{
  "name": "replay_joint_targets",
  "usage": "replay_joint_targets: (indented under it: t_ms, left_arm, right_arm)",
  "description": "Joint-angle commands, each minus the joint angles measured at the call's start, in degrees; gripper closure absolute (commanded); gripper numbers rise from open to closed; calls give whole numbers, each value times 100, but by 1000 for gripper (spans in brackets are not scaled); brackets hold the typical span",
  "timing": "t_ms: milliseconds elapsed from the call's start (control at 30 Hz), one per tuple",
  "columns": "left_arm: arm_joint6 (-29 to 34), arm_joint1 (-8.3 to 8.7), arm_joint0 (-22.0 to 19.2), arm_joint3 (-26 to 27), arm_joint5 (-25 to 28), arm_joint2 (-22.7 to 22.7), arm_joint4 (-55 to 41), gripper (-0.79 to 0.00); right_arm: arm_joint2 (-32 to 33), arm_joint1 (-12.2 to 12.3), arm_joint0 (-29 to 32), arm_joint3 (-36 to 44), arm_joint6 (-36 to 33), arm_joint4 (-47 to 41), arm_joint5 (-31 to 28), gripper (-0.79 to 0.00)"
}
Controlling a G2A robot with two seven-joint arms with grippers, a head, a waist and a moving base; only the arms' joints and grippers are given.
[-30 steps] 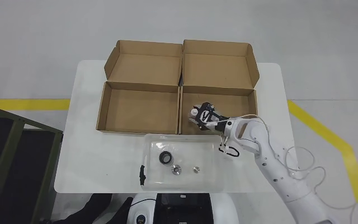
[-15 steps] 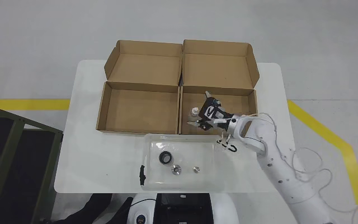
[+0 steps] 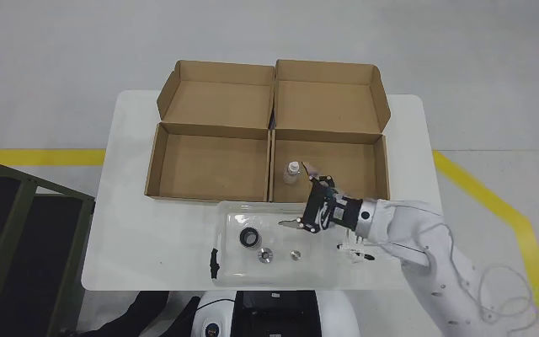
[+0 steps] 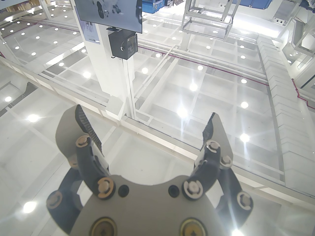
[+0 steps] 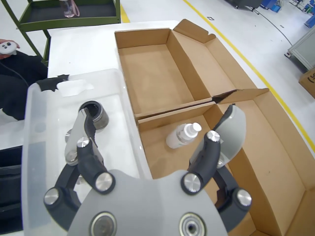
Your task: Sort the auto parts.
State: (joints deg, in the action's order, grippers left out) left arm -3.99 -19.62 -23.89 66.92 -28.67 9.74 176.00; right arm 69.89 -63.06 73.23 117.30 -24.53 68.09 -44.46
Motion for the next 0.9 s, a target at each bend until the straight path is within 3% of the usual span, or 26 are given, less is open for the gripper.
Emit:
replay_joint_targets:
  t_ms: [0,200,400,867]
  left_arm:
    - [0,0,0,0,0,0,0,-785]
    - [0,0,0,0,0,0,0,-785]
    - [0,0,0,0,0,0,0,-785]
    - [0,0,0,0,0,0,0,-785]
  right_arm:
    - [22,25,160,198,-84,30,-83,-785]
    - [57,119,689,585,-197,301,-533,-785]
    - [58,192,1055,594,171,637,-984,-785]
    - [214,321,1342,346,594,1933,-1003,-785]
